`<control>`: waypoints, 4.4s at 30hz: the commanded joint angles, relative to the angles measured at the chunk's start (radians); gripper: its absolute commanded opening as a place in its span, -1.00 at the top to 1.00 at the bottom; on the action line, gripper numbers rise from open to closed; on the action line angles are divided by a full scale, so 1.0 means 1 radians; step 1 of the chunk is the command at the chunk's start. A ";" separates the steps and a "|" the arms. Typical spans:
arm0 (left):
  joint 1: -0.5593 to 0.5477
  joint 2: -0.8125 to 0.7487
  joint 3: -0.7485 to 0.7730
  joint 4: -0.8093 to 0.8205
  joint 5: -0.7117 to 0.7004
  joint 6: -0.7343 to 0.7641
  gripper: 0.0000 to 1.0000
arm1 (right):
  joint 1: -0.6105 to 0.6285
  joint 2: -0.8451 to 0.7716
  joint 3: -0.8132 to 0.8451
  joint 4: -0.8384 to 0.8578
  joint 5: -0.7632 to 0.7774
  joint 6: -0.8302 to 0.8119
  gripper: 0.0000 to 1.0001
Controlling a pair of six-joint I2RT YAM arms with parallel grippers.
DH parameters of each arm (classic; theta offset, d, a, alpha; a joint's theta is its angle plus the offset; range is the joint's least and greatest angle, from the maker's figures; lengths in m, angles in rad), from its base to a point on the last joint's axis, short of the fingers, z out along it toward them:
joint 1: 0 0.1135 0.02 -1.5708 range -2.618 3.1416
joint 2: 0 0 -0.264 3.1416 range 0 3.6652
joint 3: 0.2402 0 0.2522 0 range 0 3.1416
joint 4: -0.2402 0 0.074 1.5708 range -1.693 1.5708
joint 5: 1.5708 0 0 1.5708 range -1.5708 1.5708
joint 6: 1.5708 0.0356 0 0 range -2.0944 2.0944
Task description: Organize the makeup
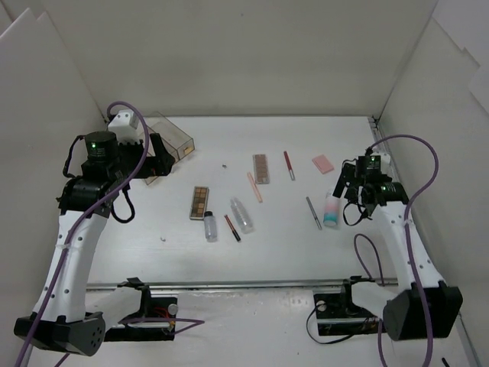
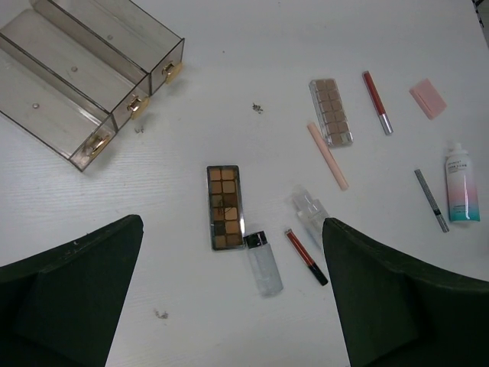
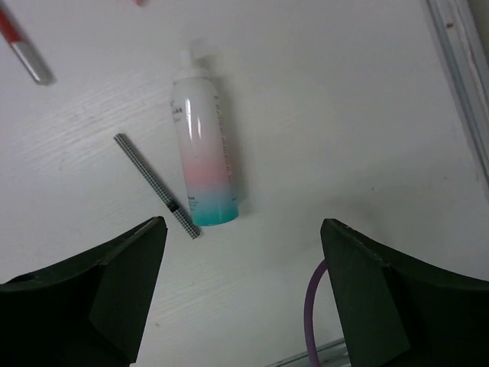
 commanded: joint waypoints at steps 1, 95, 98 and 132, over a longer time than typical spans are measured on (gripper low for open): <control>-0.003 -0.003 -0.003 0.059 0.054 -0.008 -0.99 | -0.028 0.123 0.009 -0.069 -0.048 0.026 -0.58; -0.509 0.313 0.060 0.576 0.212 -0.410 -0.25 | 0.617 0.085 0.098 0.656 -0.540 -0.199 1.00; -0.518 0.320 0.060 0.585 0.218 -0.414 -0.10 | 0.622 0.092 0.106 0.660 -0.540 -0.199 1.00; -0.445 0.281 0.088 0.481 0.094 -0.303 1.00 | 0.633 0.096 0.137 0.580 -0.392 -0.201 -0.96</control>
